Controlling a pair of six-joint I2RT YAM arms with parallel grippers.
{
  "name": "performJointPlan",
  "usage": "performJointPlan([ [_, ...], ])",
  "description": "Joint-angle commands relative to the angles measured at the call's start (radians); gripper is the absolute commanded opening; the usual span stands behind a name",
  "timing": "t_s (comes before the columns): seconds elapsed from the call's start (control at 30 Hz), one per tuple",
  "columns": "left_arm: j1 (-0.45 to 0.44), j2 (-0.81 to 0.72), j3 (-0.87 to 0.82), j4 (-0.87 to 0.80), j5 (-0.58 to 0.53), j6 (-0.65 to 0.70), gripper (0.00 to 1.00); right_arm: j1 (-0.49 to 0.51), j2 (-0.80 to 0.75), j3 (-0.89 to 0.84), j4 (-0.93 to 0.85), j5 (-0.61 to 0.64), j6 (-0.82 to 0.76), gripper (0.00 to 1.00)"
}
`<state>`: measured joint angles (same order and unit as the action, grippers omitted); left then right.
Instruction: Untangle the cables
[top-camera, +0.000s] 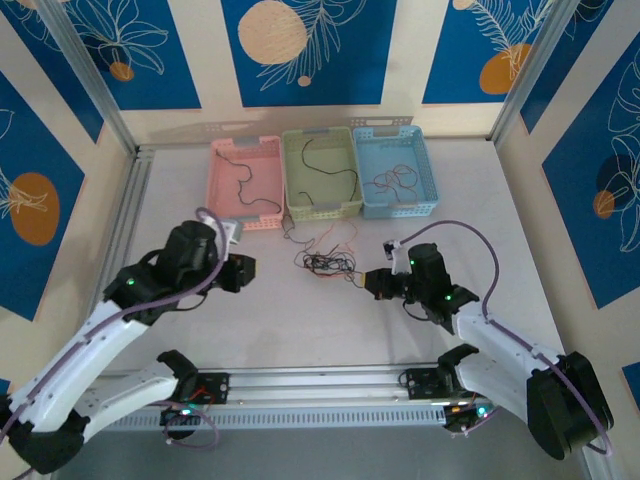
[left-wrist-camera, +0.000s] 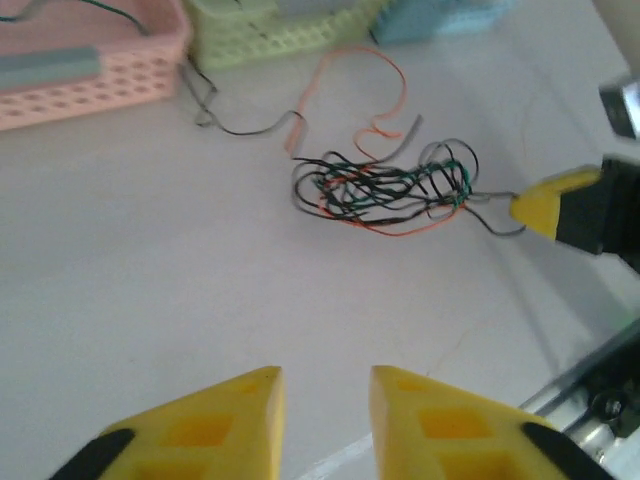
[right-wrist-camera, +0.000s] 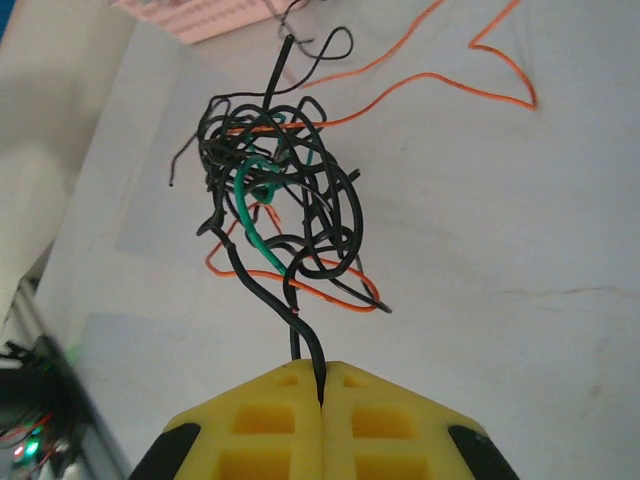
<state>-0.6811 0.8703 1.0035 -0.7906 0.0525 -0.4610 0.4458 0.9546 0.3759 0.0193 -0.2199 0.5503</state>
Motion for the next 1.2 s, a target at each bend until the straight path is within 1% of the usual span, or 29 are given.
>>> performJointPlan([
  [0.0,-0.055,0.045,-0.017,0.136,0.099,-0.006,0.40,0.025,0.010,0.086,-0.035,-0.118,-0.018,0.00],
  [0.17,-0.161,0.177,0.036,0.143,0.047,0.066,0.56,0.083,0.045,0.194,-0.137,-0.177,-0.071,0.00],
  [0.27,-0.204,0.257,0.103,0.100,0.001,0.122,0.63,0.123,0.073,0.247,-0.178,-0.203,-0.108,0.00],
  [0.33,-0.221,0.300,0.151,0.063,-0.032,0.161,0.66,0.151,0.099,0.297,-0.230,-0.213,-0.149,0.00],
  [0.47,-0.225,0.350,0.228,-0.021,-0.093,0.212,0.72,0.193,0.129,0.367,-0.286,-0.182,-0.188,0.00],
  [0.53,-0.226,0.358,0.237,-0.036,-0.083,0.225,0.74,0.206,0.136,0.388,-0.299,-0.182,-0.205,0.00],
  [0.67,-0.225,0.361,0.212,-0.037,-0.065,0.222,0.74,0.221,0.138,0.437,-0.332,-0.173,-0.237,0.00],
  [0.77,-0.226,0.363,0.178,-0.027,-0.059,0.219,0.75,0.225,0.139,0.468,-0.344,-0.190,-0.260,0.00],
  [0.87,-0.225,0.366,0.154,-0.023,-0.074,0.214,0.75,0.231,0.143,0.490,-0.357,-0.203,-0.279,0.00],
  [1.03,-0.225,0.370,0.130,0.003,-0.075,0.201,0.73,0.232,0.142,0.505,-0.366,-0.207,-0.304,0.00],
  [1.07,-0.225,0.370,0.125,0.013,-0.077,0.197,0.70,0.232,0.142,0.507,-0.367,-0.207,-0.310,0.00],
  [1.17,-0.225,0.361,0.110,0.047,-0.065,0.184,0.57,0.228,0.143,0.508,-0.361,-0.204,-0.314,0.00],
])
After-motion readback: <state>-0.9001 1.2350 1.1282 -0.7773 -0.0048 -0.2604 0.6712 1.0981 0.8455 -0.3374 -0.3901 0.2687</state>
